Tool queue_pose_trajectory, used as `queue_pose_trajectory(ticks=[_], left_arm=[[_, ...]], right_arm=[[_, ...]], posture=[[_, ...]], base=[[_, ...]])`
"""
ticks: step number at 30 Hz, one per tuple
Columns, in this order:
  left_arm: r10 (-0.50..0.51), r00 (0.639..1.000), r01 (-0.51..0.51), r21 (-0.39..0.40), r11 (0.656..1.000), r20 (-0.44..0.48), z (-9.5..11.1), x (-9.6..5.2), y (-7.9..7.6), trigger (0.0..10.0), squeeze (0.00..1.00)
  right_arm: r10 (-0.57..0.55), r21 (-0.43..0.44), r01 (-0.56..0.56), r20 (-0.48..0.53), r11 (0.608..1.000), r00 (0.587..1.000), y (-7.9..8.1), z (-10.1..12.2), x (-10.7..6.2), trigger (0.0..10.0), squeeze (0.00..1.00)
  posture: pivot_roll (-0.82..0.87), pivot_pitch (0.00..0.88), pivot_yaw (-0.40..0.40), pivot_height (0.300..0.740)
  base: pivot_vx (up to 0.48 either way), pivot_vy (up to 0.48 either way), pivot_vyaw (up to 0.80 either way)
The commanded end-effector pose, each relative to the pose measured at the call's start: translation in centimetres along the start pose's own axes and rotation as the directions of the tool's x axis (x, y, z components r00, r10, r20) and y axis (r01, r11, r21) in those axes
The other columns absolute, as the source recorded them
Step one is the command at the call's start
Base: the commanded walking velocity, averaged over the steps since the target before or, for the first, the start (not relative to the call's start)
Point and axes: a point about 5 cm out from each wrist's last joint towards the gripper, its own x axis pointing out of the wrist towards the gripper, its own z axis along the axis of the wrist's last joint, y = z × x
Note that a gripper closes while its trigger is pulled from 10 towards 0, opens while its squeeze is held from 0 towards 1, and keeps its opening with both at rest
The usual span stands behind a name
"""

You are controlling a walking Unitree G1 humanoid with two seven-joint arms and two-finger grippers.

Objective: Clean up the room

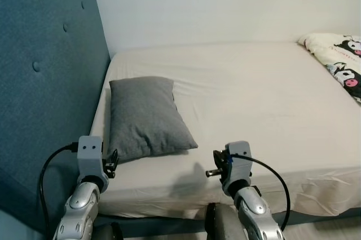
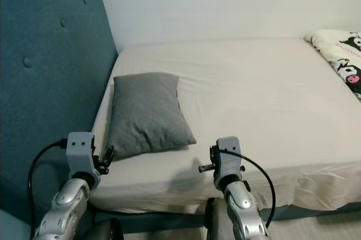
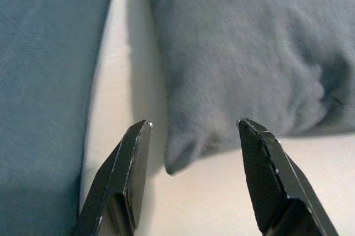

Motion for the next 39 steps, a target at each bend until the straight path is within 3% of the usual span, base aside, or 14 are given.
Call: queue_pose_trajectory(ticks=[1,12,32,39], left_arm=[[-0.047,0.999,0.048,0.01,0.999,-0.025,-0.6,-0.5,-1.0,10.0,0.0],[-0.068,0.997,0.069,0.039,0.997,-0.024,-0.9,-1.1,-1.8,10.0,0.0],[-0.045,0.999,0.045,0.032,0.998,-0.002,-0.5,-1.0,-2.1,10.0,0.0],[-0.02,1.0,0.02,0.026,0.999,0.0,-0.6,-1.1,-1.7,10.0,0.0]], right_arm=[[-0.003,0.009,0.004,-0.022,1.0,1.0,0.2,-0.9,-0.4,10.0,0.0],[-0.017,0.001,0.017,-0.005,1.0,1.0,0.0,-0.7,-0.3,10.0,0.0],[-0.005,0.02,0.005,0.013,1.0,1.0,0.1,-0.5,-0.1,10.0,0.0],[0.024,0.002,-0.024,-0.016,1.0,1.0,0.7,-1.0,0.1,10.0,0.0]], posture=[[-0.06,0.105,-0.024,0.557],[-0.05,0.096,-0.027,0.557],[-0.05,0.083,-0.035,0.625],[-0.05,0.076,-0.039,0.625]], base=[[0.0,0.0,0.0],[0.0,0.0,0.0],[0.0,0.0,0.0],[0.0,0.0,0.0]])
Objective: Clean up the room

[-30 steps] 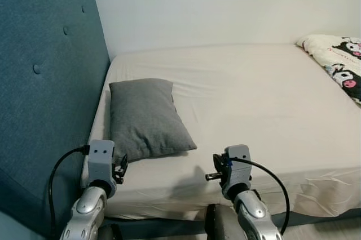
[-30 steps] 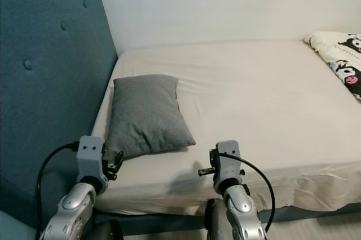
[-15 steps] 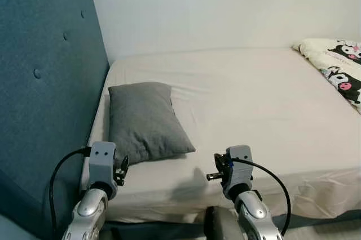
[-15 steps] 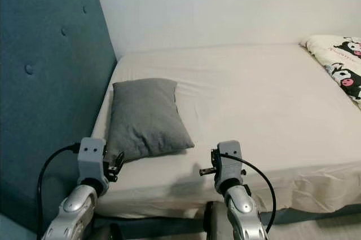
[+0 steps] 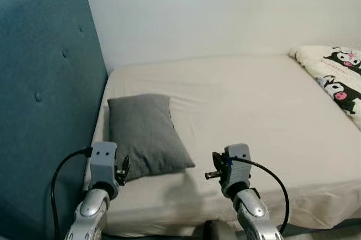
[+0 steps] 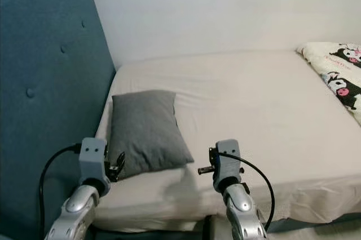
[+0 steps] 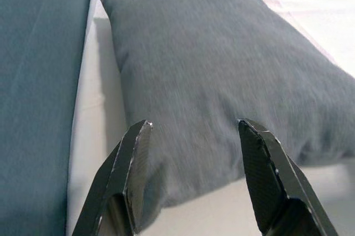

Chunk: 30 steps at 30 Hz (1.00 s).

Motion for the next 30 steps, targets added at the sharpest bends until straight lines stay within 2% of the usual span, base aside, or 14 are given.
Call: queue_pose_trajectory(ticks=[1,9,15,30], left_arm=[[0.016,1.0,-0.016,0.007,1.0,-0.004,-0.3,-0.3,0.4,10.0,0.0],[0.021,0.999,-0.019,0.032,0.999,-0.036,-1.3,-0.7,0.3,10.0,0.0],[0.025,0.999,-0.024,0.032,0.999,-0.021,-1.0,-0.5,0.3,10.0,0.0],[0.013,1.0,-0.013,0.025,1.0,-0.02,-1.0,-0.7,0.1,10.0,0.0]], right_arm=[[0.007,0.0,-0.007,-0.029,1.0,1.0,0.3,-0.7,-0.1,10.0,0.0],[0.014,0.0,-0.014,-0.03,1.0,0.999,0.3,-0.9,-0.2,10.0,0.0],[0.027,0.009,-0.027,-0.024,1.0,0.999,0.3,-0.9,-0.3,10.0,0.0],[0.044,0.009,-0.044,0.001,0.999,0.999,0.5,-0.6,-0.3,10.0,0.0]], posture=[[-0.05,0.076,-0.039,0.625],[-0.05,0.073,-0.039,0.625],[-0.05,0.076,-0.038,0.625],[-0.05,0.079,-0.038,0.69]], base=[[0.0,0.0,0.0],[0.0,0.0,0.0],[0.0,0.0,0.0],[0.0,0.0,0.0]])
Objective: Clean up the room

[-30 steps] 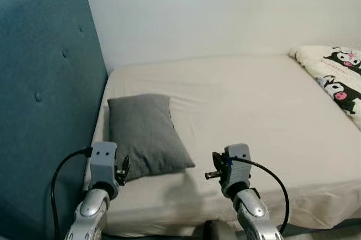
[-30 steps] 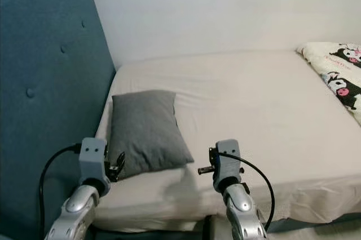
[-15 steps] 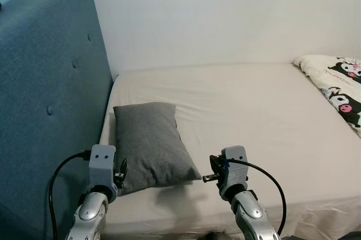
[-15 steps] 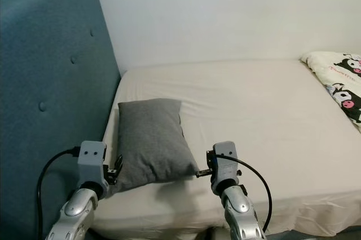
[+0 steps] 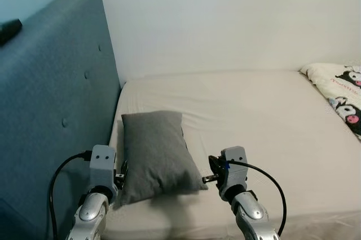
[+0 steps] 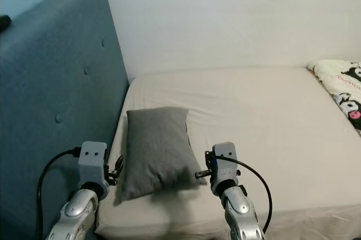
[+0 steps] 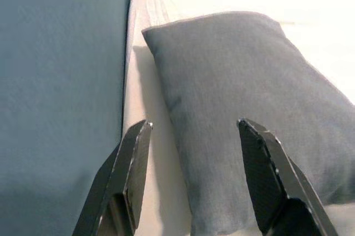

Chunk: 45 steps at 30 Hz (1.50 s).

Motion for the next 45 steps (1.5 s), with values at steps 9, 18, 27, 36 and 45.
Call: queue_pose_trajectory(ticks=[9,18,27,36,45], left_arm=[[0.005,1.0,-0.004,0.006,1.0,-0.026,-0.9,-0.4,0.0,10.0,0.0],[0.025,1.0,-0.025,-0.003,1.0,-0.018,-0.8,-0.6,0.3,10.0,0.0],[0.012,0.989,-0.016,-0.029,0.999,-0.151,-3.6,-1.6,0.2,10.0,0.0],[-0.015,0.977,0.015,-0.001,1.0,-0.213,-6.8,-2.6,0.8,10.0,0.0],[-0.008,0.954,0.017,0.027,0.999,-0.298,-8.9,-2.6,1.1,10.0,0.0]], right_arm=[[0.012,0.006,-0.012,0.0,1.0,1.0,0.3,-0.4,-0.2,10.0,0.0],[0.023,0.008,-0.023,-0.005,1.0,1.0,0.5,-0.5,-0.3,10.0,0.0],[0.053,-0.017,-0.055,-0.115,0.998,0.992,1.2,-2.5,-0.3,10.0,0.0],[0.058,-0.043,-0.071,-0.248,0.997,0.967,1.7,-5.3,-0.7,10.0,0.0],[-0.033,-0.017,0.028,-0.401,0.999,0.916,0.7,-8.5,-2.5,10.0,0.0]], posture=[[-0.05,0.079,-0.038,0.715],[-0.05,0.083,-0.042,0.74],[-0.04,0.069,-0.042,0.74],[-0.04,0.053,-0.051,0.74],[-0.04,0.04,-0.057,0.74]], base=[[0.0,0.0,0.0],[0.0,0.0,0.0],[0.0,0.0,0.0],[0.0,0.0,0.0],[0.0,0.0,0.0]])
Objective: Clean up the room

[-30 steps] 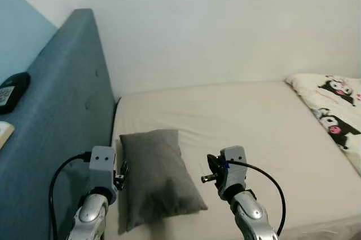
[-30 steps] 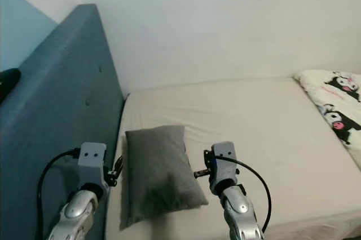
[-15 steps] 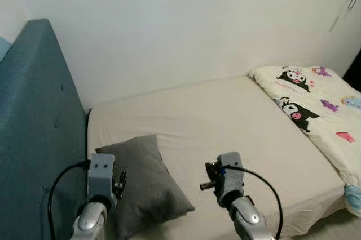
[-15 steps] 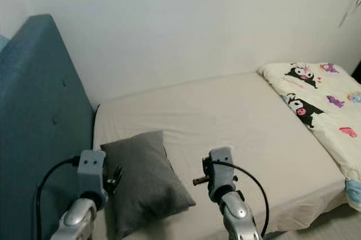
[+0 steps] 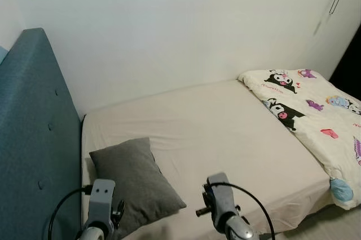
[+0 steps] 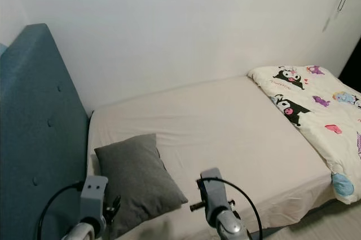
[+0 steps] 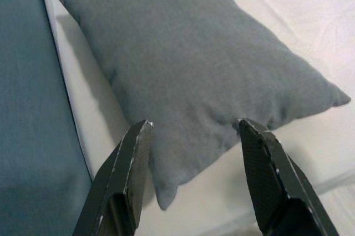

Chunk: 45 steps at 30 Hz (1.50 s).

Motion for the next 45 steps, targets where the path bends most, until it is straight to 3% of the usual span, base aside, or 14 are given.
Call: queue_pose_trajectory(ticks=[1,12,22,33,43,45], left_arm=[[0.016,1.0,-0.016,0.022,1.0,-0.003,-0.2,0.1,0.4,10.0,0.0],[-0.007,1.0,0.007,-0.029,1.0,0.018,-0.5,0.2,-1.1,10.0,0.0],[-0.059,0.997,0.063,0.078,0.995,-0.054,-2.1,-0.1,-1.9,10.0,0.0],[-0.056,0.998,0.057,0.05,0.997,-0.032,-1.8,0.1,-1.9,10.0,0.0],[-0.021,0.999,0.022,0.02,1.0,-0.024,-1.8,0.0,-1.7,10.0,0.0],[-0.015,1.0,0.015,-0.004,1.0,-0.019,-1.8,0.0,-1.7,10.0,0.0]], right_arm=[[-0.036,0.029,0.037,-0.015,0.999,0.999,-0.4,-0.4,-0.1,10.0,0.0],[-0.034,0.032,0.034,0.004,0.999,0.999,-0.3,-0.8,-0.3,10.0,0.0],[-0.051,0.014,0.051,-0.019,0.999,0.999,-0.2,-1.8,-0.7,10.0,0.0],[-0.031,-0.013,0.031,-0.011,0.999,0.999,-0.2,-1.6,-0.5,10.0,0.0],[0.003,-0.042,-0.003,-0.002,0.999,1.0,0.4,-1.4,-0.4,10.0,0.0],[0.001,-0.014,-0.001,0.006,1.0,1.0,0.4,-1.4,-0.4,10.0,0.0]], posture=[[-0.04,0.04,-0.057,0.74],[-0.05,0.027,-0.045,0.74],[-0.05,0.012,-0.047,0.74],[-0.04,0.017,-0.051,0.74],[-0.04,0.021,-0.054,0.74],[-0.04,0.022,-0.055,0.74]], base=[[0.0,0.0,0.0],[0.0,0.0,0.0],[0.0,0.0,0.0],[0.0,0.0,0.0],[0.0,-0.337,0.8],[0.0,-0.236,0.4]])
